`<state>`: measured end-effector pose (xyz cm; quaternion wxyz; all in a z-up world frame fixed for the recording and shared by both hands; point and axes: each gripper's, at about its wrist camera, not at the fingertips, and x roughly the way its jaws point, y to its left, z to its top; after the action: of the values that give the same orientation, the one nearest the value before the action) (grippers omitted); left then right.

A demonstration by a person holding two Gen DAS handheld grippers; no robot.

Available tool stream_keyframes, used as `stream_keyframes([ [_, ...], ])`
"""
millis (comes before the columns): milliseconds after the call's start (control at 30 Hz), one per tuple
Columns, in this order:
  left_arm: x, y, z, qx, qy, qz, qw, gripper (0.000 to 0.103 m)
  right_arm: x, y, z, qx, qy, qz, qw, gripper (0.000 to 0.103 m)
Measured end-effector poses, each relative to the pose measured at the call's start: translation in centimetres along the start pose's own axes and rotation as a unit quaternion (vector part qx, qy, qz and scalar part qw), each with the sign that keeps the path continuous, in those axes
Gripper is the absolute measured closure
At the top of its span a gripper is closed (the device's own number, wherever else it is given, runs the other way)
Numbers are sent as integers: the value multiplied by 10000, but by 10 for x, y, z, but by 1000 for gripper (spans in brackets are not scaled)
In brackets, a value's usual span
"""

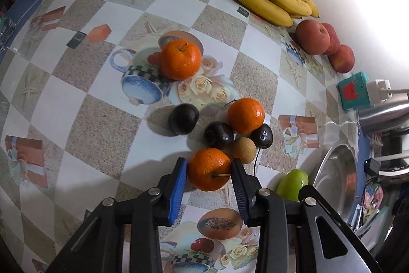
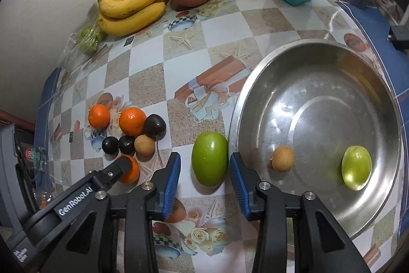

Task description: Organize fruits

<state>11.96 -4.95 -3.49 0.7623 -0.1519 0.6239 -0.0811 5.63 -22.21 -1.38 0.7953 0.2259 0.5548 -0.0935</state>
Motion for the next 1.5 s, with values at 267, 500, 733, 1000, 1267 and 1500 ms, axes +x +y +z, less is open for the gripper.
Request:
stream_keyframes([
  [267, -5, 1, 1, 1, -44, -64, 10000, 65, 8, 8, 1, -170, -4, -103, 9998, 66],
  [500, -7, 1, 1, -17, -49, -75, 10000, 65, 8, 15, 0, -390, -74, -98, 9992, 66],
  [733, -10, 4, 2, -55, -108, -64, 9999, 65, -1, 21, 2, -437, -287, -1, 9986, 66],
  [1000, -9, 4, 1, -79, -96, -45, 9999, 65, 19, 23, 3, -457, -81, -22, 9989, 66],
  [1267, -8, 4, 1, -103, -80, -22, 9999, 65, 36, 25, 1, -389, 22, 57, 9992, 65],
  [1500, -7, 4, 1, -113, -78, 7, 9999, 65, 39, 27, 0, -448, -23, 33, 9990, 65],
])
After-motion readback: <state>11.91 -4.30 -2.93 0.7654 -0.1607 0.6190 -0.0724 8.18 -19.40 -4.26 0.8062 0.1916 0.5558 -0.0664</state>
